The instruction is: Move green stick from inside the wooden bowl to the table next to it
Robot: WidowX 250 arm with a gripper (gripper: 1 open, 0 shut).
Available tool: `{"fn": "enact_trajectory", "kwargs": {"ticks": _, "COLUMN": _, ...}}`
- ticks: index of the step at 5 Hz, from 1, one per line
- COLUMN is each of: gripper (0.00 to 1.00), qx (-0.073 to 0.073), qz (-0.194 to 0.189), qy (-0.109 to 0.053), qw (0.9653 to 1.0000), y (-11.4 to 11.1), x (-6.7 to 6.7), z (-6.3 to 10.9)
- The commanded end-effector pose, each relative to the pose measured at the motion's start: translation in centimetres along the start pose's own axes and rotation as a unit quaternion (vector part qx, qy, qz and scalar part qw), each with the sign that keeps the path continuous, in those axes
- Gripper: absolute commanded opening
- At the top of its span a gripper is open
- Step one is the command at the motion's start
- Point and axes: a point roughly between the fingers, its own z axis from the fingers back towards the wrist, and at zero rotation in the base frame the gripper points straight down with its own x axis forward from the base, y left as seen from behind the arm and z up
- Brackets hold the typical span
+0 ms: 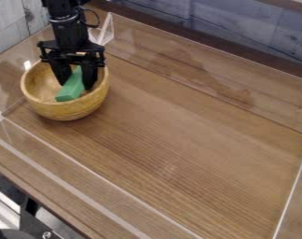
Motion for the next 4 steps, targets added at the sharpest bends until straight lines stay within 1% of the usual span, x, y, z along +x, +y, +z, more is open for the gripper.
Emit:
{"fn": "enact_trajectory", "kwargs": {"ticks": 1, "gripper": 0.0, "qx": 0.008, "qz": -0.002, "qy": -0.049, "qw": 0.9988, "y": -0.2, "x": 1.2, "z": 3.3}}
{"fn": "enact_trajectory", "kwargs": {"ticks": 4, "gripper": 0.0, "qx": -0.005, "qz": 0.004, "qy": -0.048, "qw": 0.9988, "y": -1.1, "x": 1.1, "z": 4.5}}
